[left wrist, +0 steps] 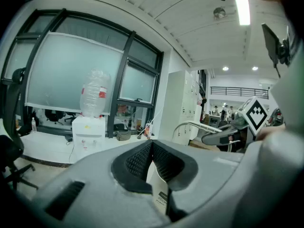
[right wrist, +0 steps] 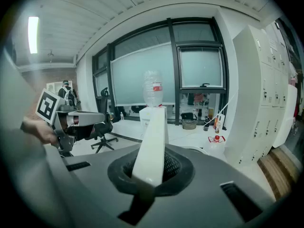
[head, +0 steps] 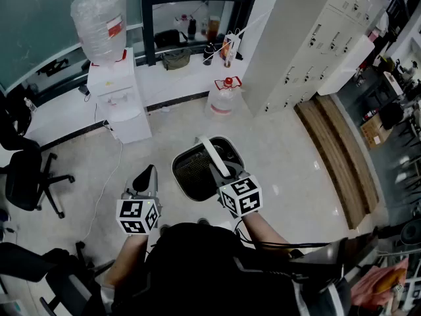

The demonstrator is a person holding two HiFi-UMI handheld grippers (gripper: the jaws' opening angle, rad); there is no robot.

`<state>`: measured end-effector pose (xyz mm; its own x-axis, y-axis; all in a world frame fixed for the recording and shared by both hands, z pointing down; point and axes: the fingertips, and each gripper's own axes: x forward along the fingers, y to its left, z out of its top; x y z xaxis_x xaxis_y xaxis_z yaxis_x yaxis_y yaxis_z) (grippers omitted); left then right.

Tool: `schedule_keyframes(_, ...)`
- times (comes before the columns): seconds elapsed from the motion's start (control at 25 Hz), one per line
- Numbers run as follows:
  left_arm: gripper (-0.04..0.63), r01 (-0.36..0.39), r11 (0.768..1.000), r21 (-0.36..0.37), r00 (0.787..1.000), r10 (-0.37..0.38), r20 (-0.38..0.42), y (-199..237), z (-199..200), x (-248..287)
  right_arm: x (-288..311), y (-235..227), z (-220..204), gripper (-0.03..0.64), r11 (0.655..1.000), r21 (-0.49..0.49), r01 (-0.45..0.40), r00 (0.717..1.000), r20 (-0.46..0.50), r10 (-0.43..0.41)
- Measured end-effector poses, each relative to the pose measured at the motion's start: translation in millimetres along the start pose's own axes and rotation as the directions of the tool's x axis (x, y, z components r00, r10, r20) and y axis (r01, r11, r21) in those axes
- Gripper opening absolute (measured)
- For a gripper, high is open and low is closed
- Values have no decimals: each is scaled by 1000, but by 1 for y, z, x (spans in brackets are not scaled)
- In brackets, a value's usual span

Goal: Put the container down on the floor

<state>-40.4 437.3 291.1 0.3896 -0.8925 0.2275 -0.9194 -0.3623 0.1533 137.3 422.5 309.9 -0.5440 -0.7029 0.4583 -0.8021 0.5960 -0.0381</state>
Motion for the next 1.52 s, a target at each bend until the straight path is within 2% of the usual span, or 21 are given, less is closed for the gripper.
schedule_keyframes(0.4,8,7,1000,-5,1000,-7,-3,-2,1,3,-1,-1,5,8,1000,-6,0,1000,5,0)
schedule_keyframes(0.96,8,44,999,-15,999,-44,1,25,0,-2,7,10,13,8,999,24,37,999,14,-38)
schedule_keyframes(1.4,8,139,990,-4,990,-139,-2,53,-3,-5,20,22,24,8,992,56,111,993,24,-112)
schedule_keyframes(1.52,8,141,990,-12,990,-141,-6,59,-5,0,27,18,25,8,992,65,113,993,18,-114)
